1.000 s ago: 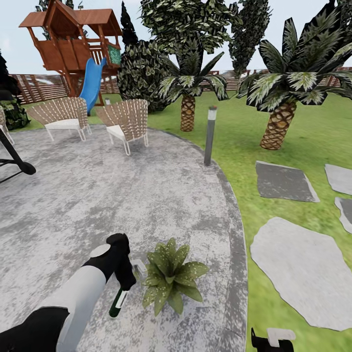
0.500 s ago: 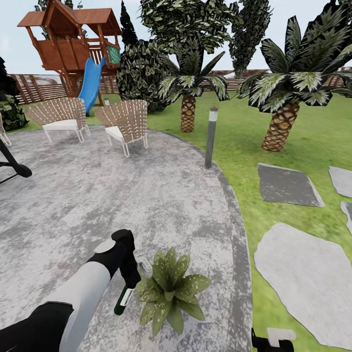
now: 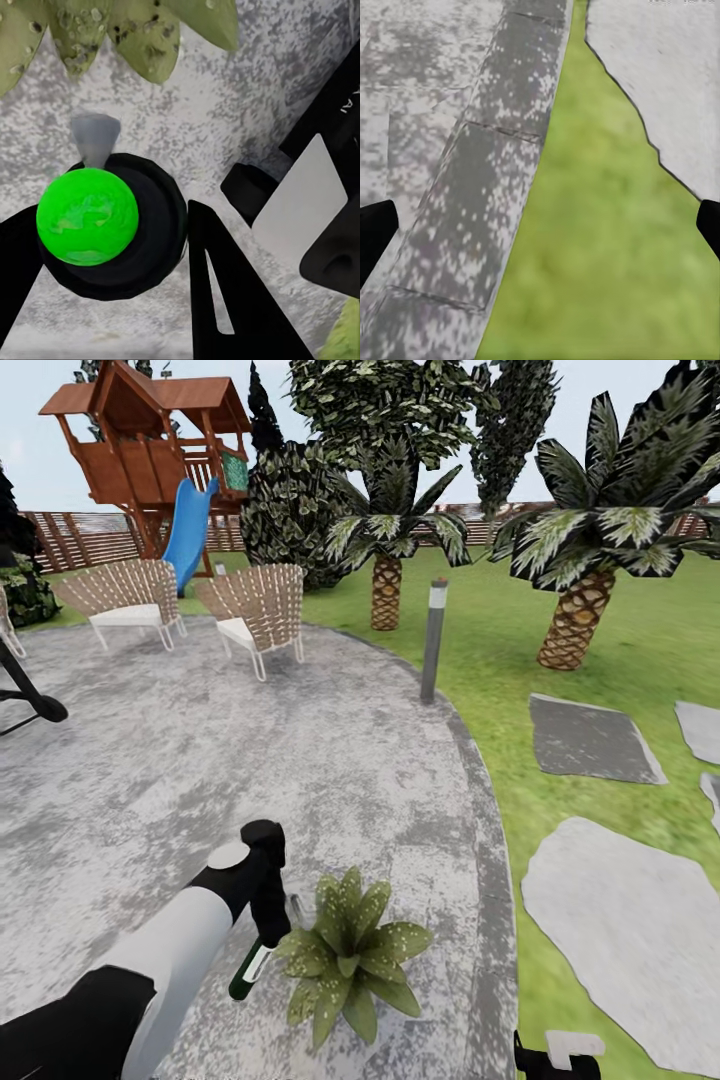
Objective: Pick up the pesticide atomizer in the garden and spray insectifuge to fully cover both potted plants in the garden.
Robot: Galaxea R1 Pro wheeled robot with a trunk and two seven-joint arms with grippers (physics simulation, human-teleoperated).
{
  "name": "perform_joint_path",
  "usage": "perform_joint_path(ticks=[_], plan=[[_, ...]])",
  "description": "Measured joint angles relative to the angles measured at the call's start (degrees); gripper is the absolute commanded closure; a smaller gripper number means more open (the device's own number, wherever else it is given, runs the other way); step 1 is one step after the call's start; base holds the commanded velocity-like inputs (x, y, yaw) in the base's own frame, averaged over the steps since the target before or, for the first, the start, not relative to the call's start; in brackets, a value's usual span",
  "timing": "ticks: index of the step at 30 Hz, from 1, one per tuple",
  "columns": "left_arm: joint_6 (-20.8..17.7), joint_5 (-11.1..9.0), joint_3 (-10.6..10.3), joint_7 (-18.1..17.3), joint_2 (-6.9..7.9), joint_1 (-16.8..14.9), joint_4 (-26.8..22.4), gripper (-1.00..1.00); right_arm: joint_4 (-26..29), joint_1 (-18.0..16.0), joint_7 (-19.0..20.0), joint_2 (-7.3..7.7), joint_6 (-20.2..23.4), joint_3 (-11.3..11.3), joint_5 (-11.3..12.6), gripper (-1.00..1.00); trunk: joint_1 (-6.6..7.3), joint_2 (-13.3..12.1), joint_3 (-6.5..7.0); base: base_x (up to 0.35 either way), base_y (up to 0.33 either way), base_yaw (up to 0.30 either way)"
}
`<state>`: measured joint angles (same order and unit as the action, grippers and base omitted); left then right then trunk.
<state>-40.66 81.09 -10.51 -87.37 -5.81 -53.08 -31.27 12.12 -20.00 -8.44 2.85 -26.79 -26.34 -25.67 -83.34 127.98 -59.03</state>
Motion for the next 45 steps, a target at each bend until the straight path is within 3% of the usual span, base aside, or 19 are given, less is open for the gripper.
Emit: perform_joint_path(ticks=[8,18,29,38,45], plan=[[-0.20,0.26,0.09,0.18,-0.27,0.04,-0.07,1.00,0.01,0.00,-0.01,-0.04,0.00,0.00,0.00,-1.00,0.02,0.00,0.00,0.098,-0.105,0.244],[-0.22,1.08,0.25,0.20,-0.51,0.02,-0.05,1.00,0.03,0.01,-0.01,-0.03,0.00,0.00,0.00,-1.00,-0.01,0.00,0.00,-0.058,-0.224,0.019],[-0.26,1.14,0.47,0.17,-0.59,0.03,-0.08,1.00,0.00,0.00,0.00,-0.08,0.00,0.00,0.00,-1.00,0.00,0.00,0.00,0.091,-0.156,0.258],[-0.22,1.19,0.34,1.87,1.04,0.69,0.72,1.00,0.01,0.01,0.00,-0.08,0.00,0.00,0.00,-1.00,0.00,0.00,0.00,0.001,-0.001,0.045],[-0.22,1.10,0.75,3.50,1.00,1.42,0.69,1.00,0.00,0.00,0.00,-0.09,0.00,0.00,0.00,-1.00,0.00,0.00,0.00,0.000,0.000,0.261]])
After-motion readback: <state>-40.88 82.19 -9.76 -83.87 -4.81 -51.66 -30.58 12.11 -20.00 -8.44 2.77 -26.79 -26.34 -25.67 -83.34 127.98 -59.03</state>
